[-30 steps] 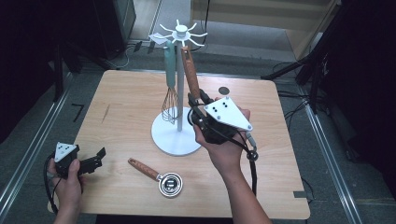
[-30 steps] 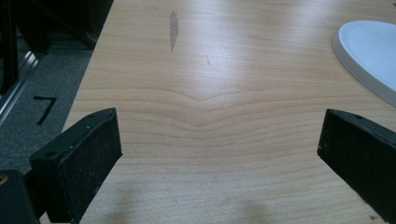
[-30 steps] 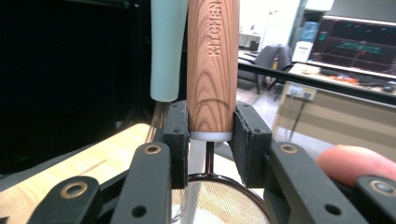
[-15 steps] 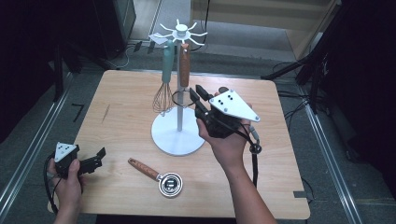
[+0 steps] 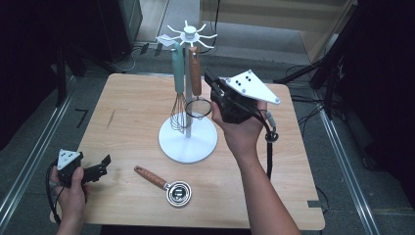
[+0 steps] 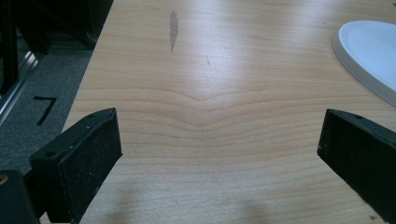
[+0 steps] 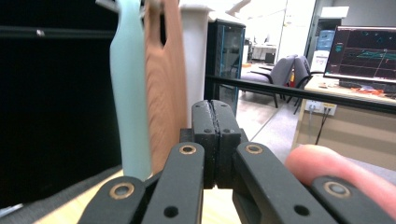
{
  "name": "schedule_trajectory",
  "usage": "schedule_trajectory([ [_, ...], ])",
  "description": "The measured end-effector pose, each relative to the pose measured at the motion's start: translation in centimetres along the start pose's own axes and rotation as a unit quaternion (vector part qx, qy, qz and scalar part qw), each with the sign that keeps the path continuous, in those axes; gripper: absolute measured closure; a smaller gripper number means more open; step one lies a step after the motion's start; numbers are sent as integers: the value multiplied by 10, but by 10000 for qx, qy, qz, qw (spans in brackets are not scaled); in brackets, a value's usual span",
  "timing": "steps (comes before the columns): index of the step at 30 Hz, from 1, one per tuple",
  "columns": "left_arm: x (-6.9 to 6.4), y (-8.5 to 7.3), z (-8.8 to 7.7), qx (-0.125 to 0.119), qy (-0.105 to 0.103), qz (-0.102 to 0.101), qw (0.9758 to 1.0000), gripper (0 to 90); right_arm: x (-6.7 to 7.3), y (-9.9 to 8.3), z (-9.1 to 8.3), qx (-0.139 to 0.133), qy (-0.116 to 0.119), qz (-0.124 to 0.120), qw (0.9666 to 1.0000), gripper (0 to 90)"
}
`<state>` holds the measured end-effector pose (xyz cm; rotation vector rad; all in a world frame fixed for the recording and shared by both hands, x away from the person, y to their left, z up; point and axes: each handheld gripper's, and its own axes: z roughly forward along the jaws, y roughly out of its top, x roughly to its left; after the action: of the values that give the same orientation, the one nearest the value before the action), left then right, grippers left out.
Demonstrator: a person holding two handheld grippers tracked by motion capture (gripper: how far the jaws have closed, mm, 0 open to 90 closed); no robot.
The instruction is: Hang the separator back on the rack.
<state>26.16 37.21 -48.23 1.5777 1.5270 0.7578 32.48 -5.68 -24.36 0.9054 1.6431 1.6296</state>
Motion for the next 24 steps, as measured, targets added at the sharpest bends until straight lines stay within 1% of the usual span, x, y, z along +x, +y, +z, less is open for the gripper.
schedule_trajectory([
  [2,0,0,0,-1,-1,-4,10000,0,-2,5,4,-47,33,93,9999,900],
  [4,0,0,0,0,-6,-9,10000,0,-2,9,7,-106,101,132,9998,900],
  [8,0,0,0,-2,-20,-8,10000,0,1,13,14,-140,235,103,9996,900],
  [11,0,0,0,-6,-22,-8,10000,0,4,13,16,-149,270,69,9995,900],
  [15,0,0,0,-2,-26,-5,10000,0,8,12,17,-131,359,83,9992,900],
  [24,0,0,0,8,-16,-4,10000,0,18,11,21,-114,433,67,9990,900],
])
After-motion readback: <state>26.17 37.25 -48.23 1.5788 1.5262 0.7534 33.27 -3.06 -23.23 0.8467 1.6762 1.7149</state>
